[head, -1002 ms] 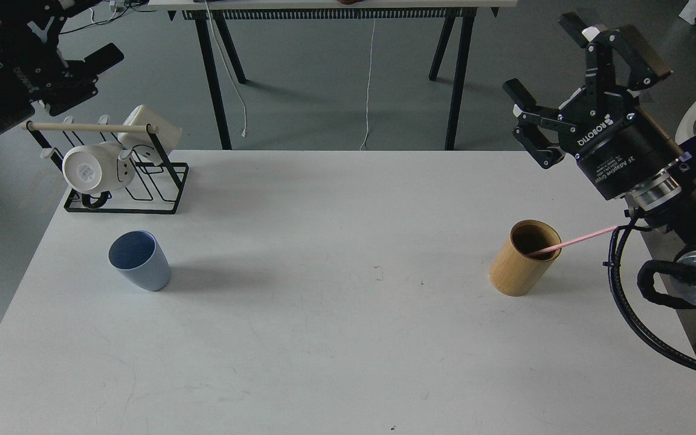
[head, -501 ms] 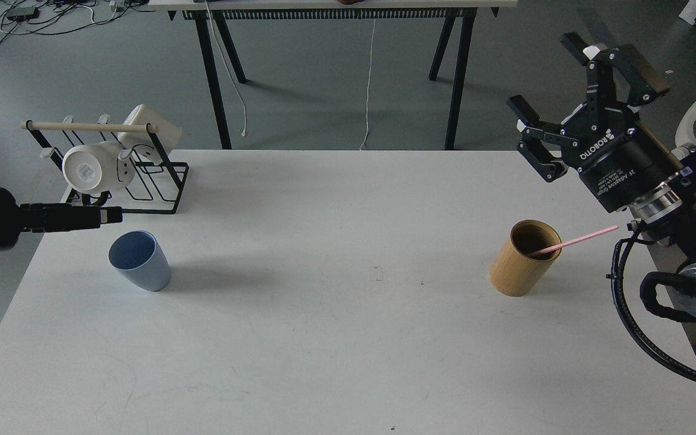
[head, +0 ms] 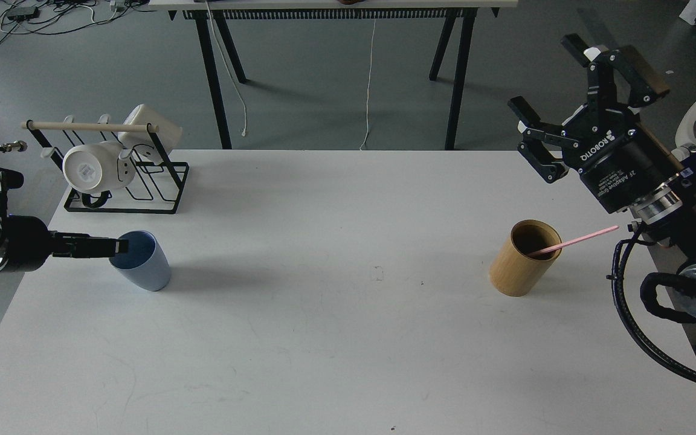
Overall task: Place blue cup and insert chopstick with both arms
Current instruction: 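Close the left gripper on the light blue cup's rim, then lift the blue cup with the left gripper and carry it toward table center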
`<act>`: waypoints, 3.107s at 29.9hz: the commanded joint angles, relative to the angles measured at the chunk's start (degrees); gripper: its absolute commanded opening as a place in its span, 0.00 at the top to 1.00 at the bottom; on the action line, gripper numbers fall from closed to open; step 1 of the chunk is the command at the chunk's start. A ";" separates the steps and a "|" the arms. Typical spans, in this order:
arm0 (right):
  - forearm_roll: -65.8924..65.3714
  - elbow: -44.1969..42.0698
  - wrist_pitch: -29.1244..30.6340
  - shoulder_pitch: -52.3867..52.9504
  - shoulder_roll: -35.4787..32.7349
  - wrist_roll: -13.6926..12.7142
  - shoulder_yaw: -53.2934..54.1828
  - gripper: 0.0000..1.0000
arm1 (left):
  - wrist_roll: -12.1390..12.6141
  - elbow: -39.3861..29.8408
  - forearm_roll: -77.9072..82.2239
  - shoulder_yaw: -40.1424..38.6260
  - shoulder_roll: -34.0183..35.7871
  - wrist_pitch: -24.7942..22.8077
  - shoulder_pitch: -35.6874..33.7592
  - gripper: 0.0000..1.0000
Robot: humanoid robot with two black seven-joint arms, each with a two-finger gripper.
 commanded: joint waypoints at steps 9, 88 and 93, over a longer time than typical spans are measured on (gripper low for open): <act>0.00 0.00 0.00 -0.44 0.00 0.00 -0.01 0.08 | 0.01 6.35 0.21 -0.05 -4.88 -0.01 -0.01 0.03; 1.40 -8.08 0.17 -1.58 -1.41 0.00 6.23 0.08 | 0.01 11.33 -0.85 15.29 -31.29 -0.01 -28.55 0.99; 4.22 -10.19 0.35 -1.67 -2.02 0.00 6.41 0.08 | 0.01 22.43 -0.59 23.06 -45.38 -0.01 -32.17 0.99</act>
